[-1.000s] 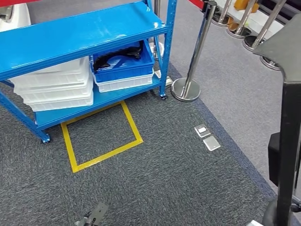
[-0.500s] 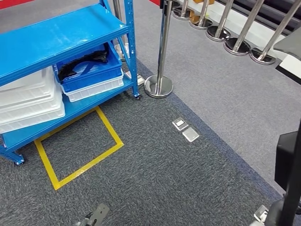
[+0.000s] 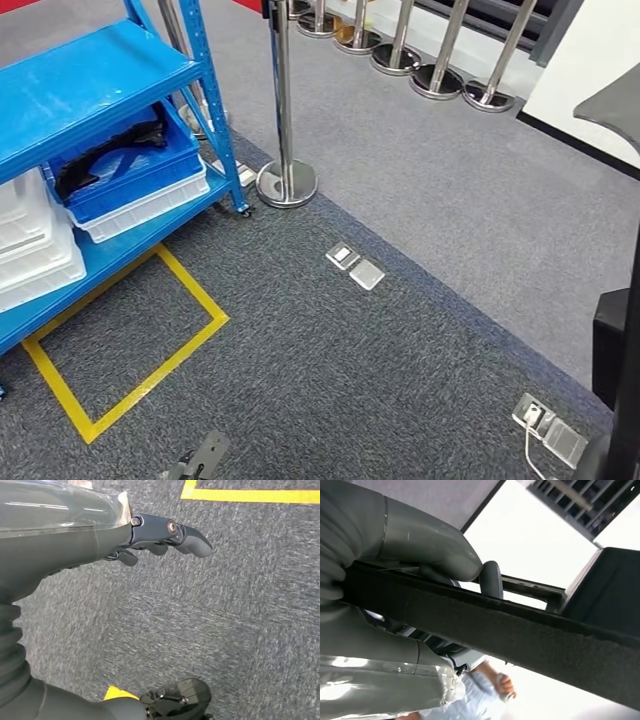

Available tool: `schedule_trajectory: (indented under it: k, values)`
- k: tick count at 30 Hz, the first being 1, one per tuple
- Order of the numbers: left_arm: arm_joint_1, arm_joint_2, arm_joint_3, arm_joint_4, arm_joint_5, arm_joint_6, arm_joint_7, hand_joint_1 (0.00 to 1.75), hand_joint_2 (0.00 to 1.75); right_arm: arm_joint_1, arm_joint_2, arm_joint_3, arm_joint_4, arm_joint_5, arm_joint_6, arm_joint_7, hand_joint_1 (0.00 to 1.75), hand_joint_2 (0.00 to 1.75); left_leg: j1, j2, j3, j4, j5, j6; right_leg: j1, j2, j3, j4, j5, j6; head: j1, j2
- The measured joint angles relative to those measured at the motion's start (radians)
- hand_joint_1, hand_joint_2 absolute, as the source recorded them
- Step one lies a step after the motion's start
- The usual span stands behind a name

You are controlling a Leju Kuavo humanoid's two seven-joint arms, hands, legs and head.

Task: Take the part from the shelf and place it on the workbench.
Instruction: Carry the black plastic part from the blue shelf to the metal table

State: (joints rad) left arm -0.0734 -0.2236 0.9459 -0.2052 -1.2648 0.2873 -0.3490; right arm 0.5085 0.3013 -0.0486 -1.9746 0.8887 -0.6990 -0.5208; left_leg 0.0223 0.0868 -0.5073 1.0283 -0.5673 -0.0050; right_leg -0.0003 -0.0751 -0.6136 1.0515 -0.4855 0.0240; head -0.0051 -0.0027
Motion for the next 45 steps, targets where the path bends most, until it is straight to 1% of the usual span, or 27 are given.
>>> schedule_trajectory:
  k: [2,4,6,8,9,10,11,13,15,17,18,20,22,24,25,27,28,29,31,33,35,37,39,40,41,43,45]
  values:
    - [-0.001,-0.001,0.001,0.000,0.000,0.000,0.000,0.00,1.75,0.003,0.004,-0.008,-0.003,-0.003,0.000,-0.003,1.75,1.75,-0.001,0.018,0.009,-0.007,-0.005,-0.010,0.003,0.017,-0.002,-0.006,0.000,-0.016,-0.001,0.000]
    - [-0.003,-0.002,0.001,0.000,0.000,0.000,0.000,0.00,1.75,0.005,0.010,-0.015,-0.008,-0.005,-0.001,-0.004,1.75,1.75,0.003,-0.003,0.006,0.014,-0.028,-0.015,0.000,0.039,0.004,-0.017,0.003,-0.032,-0.002,0.000]
    - [-0.003,-0.002,0.003,0.000,0.000,0.000,0.000,0.00,1.75,0.004,0.017,-0.019,-0.011,-0.006,-0.001,-0.008,1.75,1.75,0.003,-0.053,-0.043,0.122,-0.084,-0.013,0.000,0.062,0.011,-0.022,0.002,-0.046,-0.005,0.000]
    - [0.002,-0.002,0.005,0.000,0.000,0.000,0.001,0.00,1.75,0.003,0.022,-0.023,-0.011,-0.007,-0.001,-0.012,1.75,1.75,-0.001,-0.074,-0.116,0.255,-0.126,-0.009,0.003,0.091,0.016,-0.022,-0.001,-0.053,-0.005,0.000]
    - [0.004,-0.001,0.006,0.000,0.000,0.000,0.001,0.00,1.75,0.004,0.024,-0.027,-0.011,-0.008,-0.001,-0.013,1.75,1.75,-0.003,-0.077,-0.136,0.281,-0.119,-0.007,0.004,0.107,0.019,-0.022,-0.003,-0.054,-0.005,0.000]
    - [0.005,-0.001,0.007,0.000,0.000,0.000,0.002,0.00,1.75,0.004,0.025,-0.030,-0.011,-0.009,-0.001,-0.015,1.75,1.75,-0.004,-0.080,-0.141,0.267,-0.092,-0.005,0.005,0.124,0.023,-0.021,-0.005,-0.054,-0.005,0.000]
    - [0.005,-0.001,0.008,0.000,0.001,0.000,0.002,0.00,1.75,0.004,0.026,-0.034,-0.011,-0.009,-0.001,-0.016,1.75,1.75,-0.003,-0.085,-0.128,0.218,-0.049,-0.002,0.005,0.140,0.028,-0.019,-0.008,-0.053,-0.005,0.000]
    - [0.004,-0.001,0.010,0.000,0.000,0.000,0.001,0.00,1.75,0.005,0.029,-0.040,-0.011,-0.011,-0.001,-0.018,1.75,1.75,0.001,-0.127,-0.088,0.099,0.023,0.003,0.005,0.168,0.032,-0.011,-0.016,-0.047,-0.004,0.000]
    - [0.004,-0.001,0.012,0.000,0.000,-0.001,0.002,0.00,1.75,0.006,0.031,-0.044,-0.011,-0.013,-0.001,-0.020,1.75,1.75,0.003,-0.168,-0.066,0.041,0.038,0.006,0.002,0.191,0.024,-0.004,-0.019,-0.037,-0.004,0.000]
    - [0.003,-0.001,0.013,0.000,0.000,-0.002,0.001,0.00,1.75,0.011,0.032,-0.050,-0.012,-0.013,0.000,-0.020,1.75,1.75,0.001,-0.164,-0.063,0.030,0.034,0.011,-0.003,0.212,0.016,-0.005,-0.017,-0.024,-0.004,0.000]
    - [0.002,-0.001,0.014,0.000,0.001,-0.002,0.001,0.00,1.75,0.015,0.033,-0.054,-0.013,-0.012,0.000,-0.020,1.75,1.75,0.002,-0.155,-0.061,0.026,0.035,0.015,-0.003,0.207,0.014,-0.003,-0.019,-0.019,-0.003,0.000]
    - [-0.001,-0.001,0.014,0.000,0.001,-0.001,-0.001,0.00,1.75,0.017,0.033,-0.059,-0.015,-0.010,0.000,-0.020,1.75,1.75,0.004,-0.131,-0.053,0.019,0.036,0.025,-0.001,0.157,-0.006,0.044,-0.047,-0.006,0.000,0.000]
    - [0.001,-0.001,0.014,0.000,0.001,-0.001,-0.003,0.00,1.75,0.015,0.033,-0.061,-0.016,-0.009,0.000,-0.020,1.75,1.75,0.003,-0.103,-0.045,0.017,0.031,0.031,-0.003,0.099,-0.065,0.162,-0.102,0.005,0.002,0.000]
    - [0.003,-0.001,0.015,0.000,0.001,-0.001,-0.006,0.00,1.75,0.015,0.033,-0.064,-0.016,-0.009,0.000,-0.020,1.75,1.75,0.002,-0.075,-0.040,0.017,0.025,0.032,-0.008,0.084,-0.121,0.263,-0.128,0.011,0.002,0.000]
    - [0.002,0.000,0.015,0.000,0.001,0.000,-0.008,0.00,1.75,0.015,0.033,-0.066,-0.016,-0.010,0.000,-0.019,1.75,1.75,0.001,-0.062,-0.037,0.017,0.021,0.031,-0.010,0.082,-0.126,0.265,-0.115,0.012,0.002,0.000]
    - [0.000,0.000,0.015,0.000,0.001,0.000,-0.013,0.00,1.75,0.016,0.034,-0.069,-0.016,-0.013,0.000,-0.020,1.75,1.75,0.001,-0.041,-0.024,0.017,0.012,0.027,-0.009,0.066,-0.077,0.158,-0.044,0.008,0.002,0.000]
    - [0.000,0.000,0.015,0.000,0.001,0.000,-0.016,0.00,1.75,0.015,0.035,-0.070,-0.016,-0.014,0.000,-0.020,1.75,1.75,0.000,-0.032,-0.017,0.015,0.007,0.025,-0.004,0.042,-0.044,0.092,-0.017,0.003,0.002,0.000]
    - [0.000,0.000,0.015,0.000,0.001,0.000,-0.018,0.00,1.75,0.015,0.035,-0.070,-0.017,-0.015,0.000,-0.021,1.75,1.75,-0.001,-0.024,-0.012,0.013,0.003,0.021,0.003,0.021,-0.019,0.039,0.000,-0.004,0.002,0.000]
    - [-0.001,0.000,0.015,0.000,0.001,0.001,-0.019,0.00,1.75,0.014,0.037,-0.072,-0.018,-0.020,0.000,-0.025,1.75,1.75,-0.004,-0.008,-0.006,0.007,-0.002,0.013,0.016,-0.004,-0.004,0.002,-0.001,-0.017,0.001,0.000]
    - [-0.004,-0.001,0.015,0.000,0.001,0.001,-0.021,0.00,1.75,0.016,0.040,-0.075,-0.019,-0.025,0.000,-0.031,1.75,1.75,-0.004,0.008,0.003,-0.001,-0.007,0.004,0.017,0.016,-0.003,-0.009,0.001,-0.029,0.000,0.000]
    - [-0.007,-0.001,0.015,0.000,0.001,0.003,-0.023,0.00,1.75,0.017,0.045,-0.079,-0.021,-0.029,-0.001,-0.035,1.75,1.75,-0.002,-0.015,-0.002,0.024,-0.030,-0.002,0.011,0.037,0.006,-0.023,0.004,-0.041,0.000,0.000]
    - [-0.007,-0.001,0.015,0.000,0.001,0.005,-0.023,0.00,1.75,0.014,0.050,-0.083,-0.022,-0.030,-0.001,-0.037,1.75,1.75,-0.003,-0.060,-0.053,0.132,-0.083,-0.003,0.009,0.058,0.014,-0.030,0.004,-0.052,-0.002,0.000]
    - [-0.002,0.000,0.015,0.000,0.001,0.006,-0.021,0.00,1.75,0.013,0.052,-0.085,-0.022,-0.030,-0.001,-0.037,1.75,1.75,-0.004,-0.075,-0.127,0.262,-0.121,-0.003,0.009,0.086,0.020,-0.030,0.000,-0.058,-0.003,0.000]
    - [0.000,0.000,0.015,0.000,0.001,0.006,-0.020,0.00,1.75,0.013,0.052,-0.086,-0.021,-0.031,-0.001,-0.037,1.75,1.75,-0.004,-0.076,-0.149,0.288,-0.115,-0.002,0.010,0.102,0.023,-0.030,-0.002,-0.058,-0.003,0.000]
    - [0.001,0.001,0.015,0.000,0.001,0.006,-0.019,0.00,1.75,0.013,0.052,-0.087,-0.021,-0.031,-0.001,-0.037,1.75,1.75,-0.004,-0.078,-0.153,0.275,-0.087,-0.001,0.009,0.118,0.028,-0.029,-0.004,-0.058,-0.003,0.000]
    - [0.001,0.001,0.015,0.000,0.001,0.007,-0.018,0.00,1.75,0.014,0.052,-0.089,-0.020,-0.033,-0.001,-0.037,1.75,1.75,-0.001,-0.102,-0.119,0.161,-0.002,0.001,0.007,0.147,0.036,-0.025,-0.012,-0.052,-0.004,0.000]
    - [0.001,0.001,0.015,0.000,0.000,0.007,-0.018,0.00,1.75,0.014,0.052,-0.091,-0.019,-0.035,0.000,-0.036,1.75,1.75,0.005,-0.148,-0.086,0.060,0.045,0.002,0.007,0.172,0.033,-0.013,-0.020,-0.042,-0.004,0.000]
